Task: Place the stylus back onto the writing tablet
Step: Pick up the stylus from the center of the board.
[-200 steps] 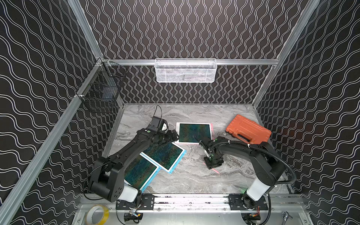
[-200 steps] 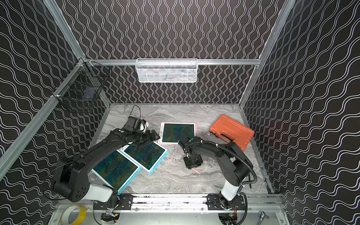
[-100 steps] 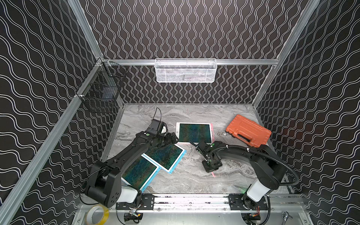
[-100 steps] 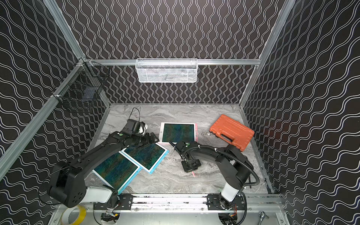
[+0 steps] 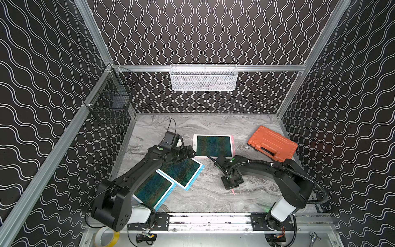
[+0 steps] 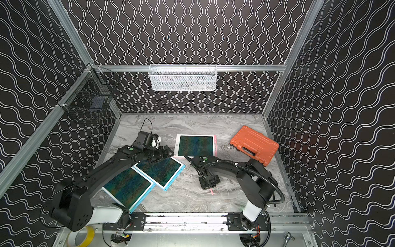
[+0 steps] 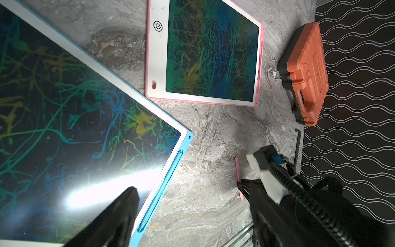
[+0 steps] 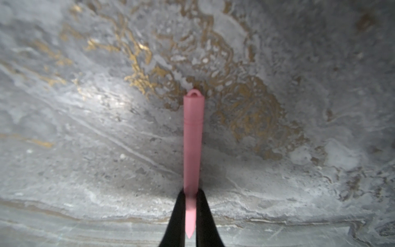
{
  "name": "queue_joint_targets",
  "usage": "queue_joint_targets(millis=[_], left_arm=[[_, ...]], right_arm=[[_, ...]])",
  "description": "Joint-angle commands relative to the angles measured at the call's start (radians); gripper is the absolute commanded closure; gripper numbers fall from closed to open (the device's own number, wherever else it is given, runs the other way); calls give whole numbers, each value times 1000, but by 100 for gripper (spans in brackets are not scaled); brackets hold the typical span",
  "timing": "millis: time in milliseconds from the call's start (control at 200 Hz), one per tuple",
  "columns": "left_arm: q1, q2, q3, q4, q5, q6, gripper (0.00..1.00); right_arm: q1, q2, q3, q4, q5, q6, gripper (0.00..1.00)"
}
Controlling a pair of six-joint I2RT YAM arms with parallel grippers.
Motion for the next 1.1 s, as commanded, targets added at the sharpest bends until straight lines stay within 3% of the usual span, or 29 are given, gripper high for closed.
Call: queue_joint_targets(millis=[0,425,1096], left_arm=[[0,-9,-8,22,-13,5,15],[-1,-15,-12,37,-7,16,15],[-1,-32,-24,41,2,23,15]], right_arm=[[1,55,-49,50,-14,33,100],[2,-71,-72,86,-3,83,100],[1,-127,-18,52,43,132,100]])
